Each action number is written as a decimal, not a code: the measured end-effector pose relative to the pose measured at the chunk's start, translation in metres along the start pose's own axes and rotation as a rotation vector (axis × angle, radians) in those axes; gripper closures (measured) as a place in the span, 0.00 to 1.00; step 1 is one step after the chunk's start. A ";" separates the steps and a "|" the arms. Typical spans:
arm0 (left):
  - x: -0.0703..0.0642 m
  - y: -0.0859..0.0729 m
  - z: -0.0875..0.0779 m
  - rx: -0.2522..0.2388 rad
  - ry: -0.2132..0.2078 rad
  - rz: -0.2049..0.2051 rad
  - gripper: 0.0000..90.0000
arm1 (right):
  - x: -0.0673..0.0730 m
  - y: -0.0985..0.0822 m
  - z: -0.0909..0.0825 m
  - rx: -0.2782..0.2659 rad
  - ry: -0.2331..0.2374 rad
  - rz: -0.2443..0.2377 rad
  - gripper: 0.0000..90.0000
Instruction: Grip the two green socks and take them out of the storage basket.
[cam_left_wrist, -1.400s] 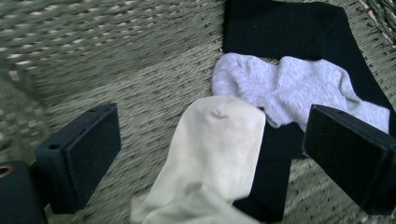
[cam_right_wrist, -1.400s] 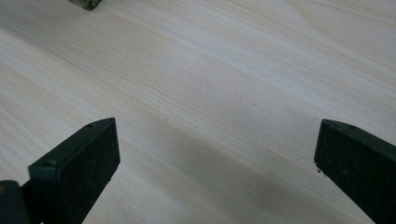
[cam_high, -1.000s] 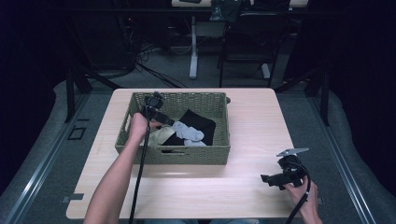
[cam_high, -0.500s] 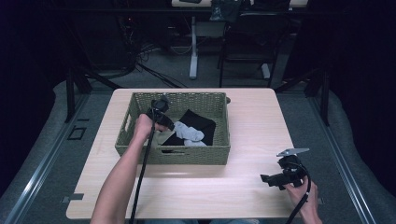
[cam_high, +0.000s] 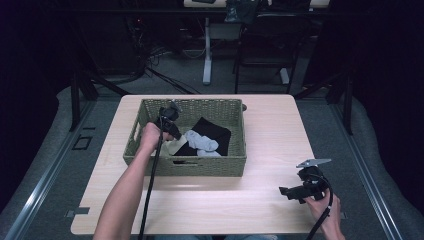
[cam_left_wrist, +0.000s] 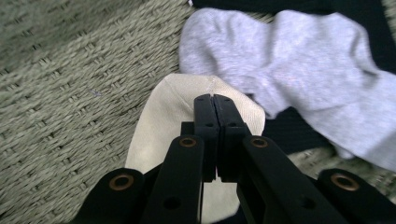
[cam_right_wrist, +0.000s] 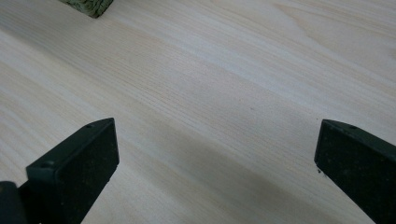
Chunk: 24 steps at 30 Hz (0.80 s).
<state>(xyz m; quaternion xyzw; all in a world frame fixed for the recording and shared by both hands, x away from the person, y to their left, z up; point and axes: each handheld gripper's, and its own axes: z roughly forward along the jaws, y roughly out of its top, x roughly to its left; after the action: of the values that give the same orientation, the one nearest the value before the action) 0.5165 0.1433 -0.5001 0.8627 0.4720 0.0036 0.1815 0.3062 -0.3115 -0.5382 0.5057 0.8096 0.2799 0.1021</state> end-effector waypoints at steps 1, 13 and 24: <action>-0.001 -0.001 -0.004 -0.008 -0.001 0.006 1.00 | 0.000 0.000 0.000 0.000 0.000 0.000 0.00; -0.002 -0.009 -0.055 -0.088 0.020 0.041 1.00 | 0.001 0.001 0.000 -0.002 -0.008 -0.002 0.00; -0.009 -0.006 -0.099 -0.123 0.068 0.081 1.00 | 0.000 0.001 0.000 0.001 -0.011 0.001 0.00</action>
<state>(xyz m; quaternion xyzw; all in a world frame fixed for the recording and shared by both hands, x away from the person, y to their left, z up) 0.4895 0.1696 -0.4080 0.8678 0.4414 0.0689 0.2176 0.3067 -0.3112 -0.5375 0.5076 0.8089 0.2769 0.1063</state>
